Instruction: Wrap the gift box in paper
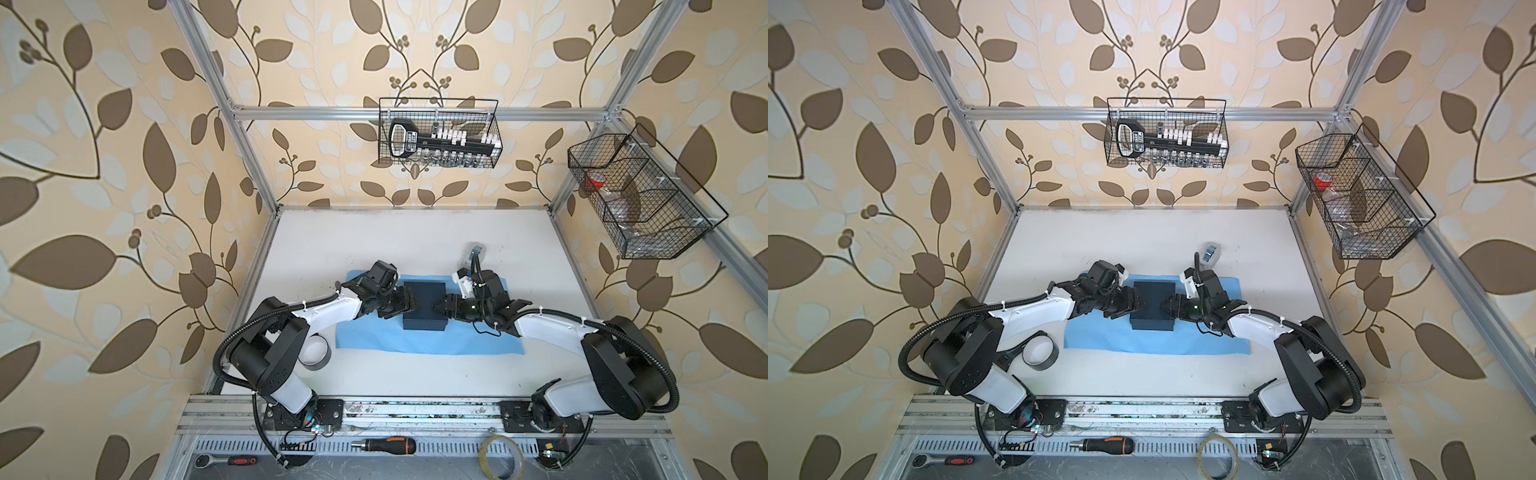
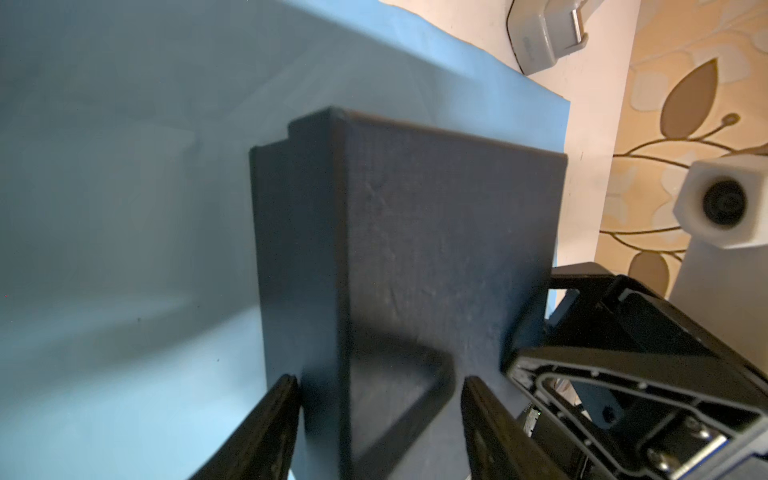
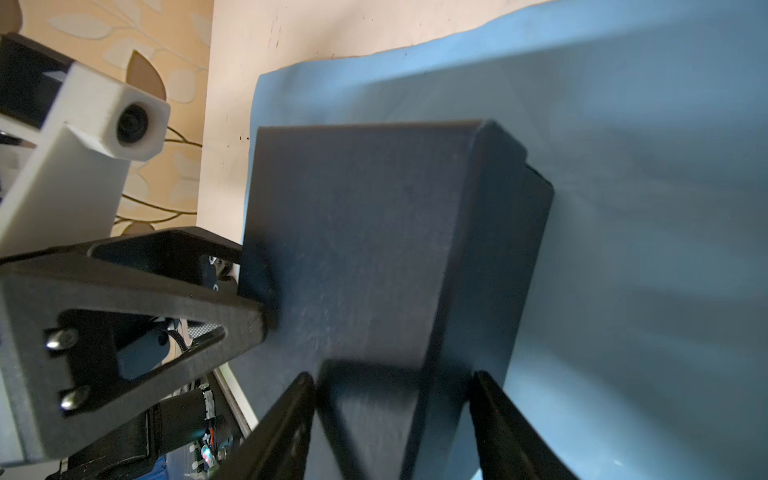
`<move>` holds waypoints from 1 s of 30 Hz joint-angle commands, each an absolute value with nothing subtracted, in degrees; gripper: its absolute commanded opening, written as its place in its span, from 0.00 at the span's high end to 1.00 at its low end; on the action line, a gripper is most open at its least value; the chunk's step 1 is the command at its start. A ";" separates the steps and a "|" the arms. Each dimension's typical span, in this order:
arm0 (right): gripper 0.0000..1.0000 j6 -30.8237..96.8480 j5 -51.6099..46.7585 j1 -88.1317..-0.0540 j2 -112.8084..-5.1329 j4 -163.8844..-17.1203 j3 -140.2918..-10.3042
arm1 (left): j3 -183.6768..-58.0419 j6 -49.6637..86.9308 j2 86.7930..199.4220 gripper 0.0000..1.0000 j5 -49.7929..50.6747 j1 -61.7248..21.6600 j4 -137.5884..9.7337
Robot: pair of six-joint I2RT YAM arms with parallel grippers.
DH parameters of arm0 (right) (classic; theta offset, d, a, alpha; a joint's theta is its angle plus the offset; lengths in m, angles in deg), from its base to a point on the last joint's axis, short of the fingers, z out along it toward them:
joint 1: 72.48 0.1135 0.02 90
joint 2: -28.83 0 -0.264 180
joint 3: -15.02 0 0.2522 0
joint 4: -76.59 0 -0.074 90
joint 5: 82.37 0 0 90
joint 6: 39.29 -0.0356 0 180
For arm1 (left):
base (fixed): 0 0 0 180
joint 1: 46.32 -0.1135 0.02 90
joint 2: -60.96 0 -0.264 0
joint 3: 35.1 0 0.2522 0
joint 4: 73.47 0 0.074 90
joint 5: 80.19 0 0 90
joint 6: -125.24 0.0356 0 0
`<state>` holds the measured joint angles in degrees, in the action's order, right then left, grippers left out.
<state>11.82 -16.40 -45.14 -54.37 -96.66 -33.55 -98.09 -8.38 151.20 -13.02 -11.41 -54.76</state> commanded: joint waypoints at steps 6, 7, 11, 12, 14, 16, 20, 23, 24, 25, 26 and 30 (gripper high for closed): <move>0.40 12.90 -18.69 -44.18 -55.89 -99.14 -33.64 | -99.64 -6.93 150.10 0.36 -13.40 -11.13 -56.89; 0.40 12.84 -18.58 -44.09 -55.92 -99.23 -33.66 | -99.50 -6.95 150.07 0.36 -13.30 -11.10 -56.89; 0.39 12.89 -18.39 -44.02 -56.21 -99.32 -33.54 | -99.02 -6.74 150.31 0.36 -13.21 -11.32 -56.88; 0.39 12.92 -18.39 -44.09 -56.27 -99.22 -33.54 | -98.96 -6.84 150.30 0.36 -13.13 -11.32 -56.89; 0.39 13.07 -18.39 -44.09 -56.49 -99.17 -33.63 | -98.55 -6.96 150.18 0.35 -13.24 -11.33 -57.15; 0.39 13.22 -18.30 -44.22 -56.72 -98.99 -33.64 | -98.24 -7.03 150.06 0.34 -13.04 -11.48 -57.16; 0.37 13.75 -18.30 -44.70 -56.40 -98.23 -33.81 | -97.90 -7.04 149.55 0.32 -13.04 -11.91 -56.99; 0.32 14.25 -18.34 -45.38 -55.36 -97.20 -33.75 | -97.95 -6.86 148.86 0.28 -13.13 -12.18 -56.48; 0.29 14.40 -18.39 -45.68 -54.81 -96.75 -33.79 | -97.98 -6.66 148.40 0.26 -13.24 -12.31 -56.17; 0.26 14.72 -18.55 -46.03 -54.18 -96.17 -33.74 | -98.05 -6.43 147.95 0.25 -13.22 -12.48 -55.76; 0.24 15.09 -18.69 -46.37 -53.45 -95.54 -33.69 | -98.16 -6.19 147.40 0.23 -13.28 -12.73 -55.38; 0.18 16.23 -18.38 -48.93 -50.02 -93.52 -33.03 | -97.75 -4.87 143.98 0.17 -12.30 -14.23 -52.96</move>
